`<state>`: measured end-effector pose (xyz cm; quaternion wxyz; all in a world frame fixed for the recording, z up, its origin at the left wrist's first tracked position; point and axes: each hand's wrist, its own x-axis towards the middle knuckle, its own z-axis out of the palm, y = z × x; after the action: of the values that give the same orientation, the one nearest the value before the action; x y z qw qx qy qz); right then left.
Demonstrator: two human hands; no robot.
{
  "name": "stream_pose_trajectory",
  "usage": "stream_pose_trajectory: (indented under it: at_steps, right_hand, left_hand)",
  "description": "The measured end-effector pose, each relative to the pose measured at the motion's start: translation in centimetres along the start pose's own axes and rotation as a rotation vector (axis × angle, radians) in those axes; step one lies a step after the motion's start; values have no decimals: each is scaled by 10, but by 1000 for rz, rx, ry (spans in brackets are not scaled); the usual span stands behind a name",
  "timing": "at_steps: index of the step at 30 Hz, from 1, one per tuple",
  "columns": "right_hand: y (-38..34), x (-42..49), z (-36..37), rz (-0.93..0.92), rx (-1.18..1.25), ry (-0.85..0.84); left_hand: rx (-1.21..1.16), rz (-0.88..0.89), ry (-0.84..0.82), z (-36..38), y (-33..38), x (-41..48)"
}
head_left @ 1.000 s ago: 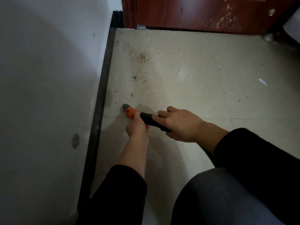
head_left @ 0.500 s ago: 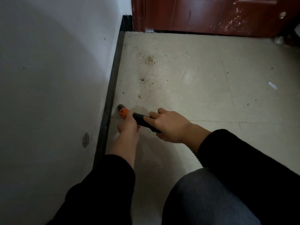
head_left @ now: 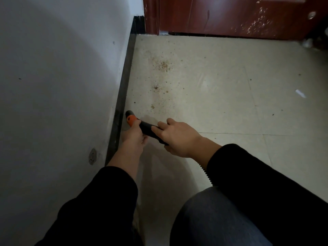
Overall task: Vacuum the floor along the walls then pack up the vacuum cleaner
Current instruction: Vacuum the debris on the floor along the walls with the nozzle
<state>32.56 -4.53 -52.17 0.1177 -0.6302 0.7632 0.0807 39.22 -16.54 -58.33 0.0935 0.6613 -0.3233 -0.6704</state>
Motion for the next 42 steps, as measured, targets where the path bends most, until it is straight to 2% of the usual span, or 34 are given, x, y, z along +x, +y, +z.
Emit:
stream_pose_trajectory:
  at_steps: [7,21,42]
  right_hand:
    - [13,-19,0,33,-26,-19]
    - [32,-52,-4,109,-47,-45]
    - [70,-98,-2,248,-55,-99]
  left_hand:
    - [35,-17,-86,15,-14,1]
    - [38,22,-161,45,-32,-22]
    - [180,19,-277,105,-54,-47]
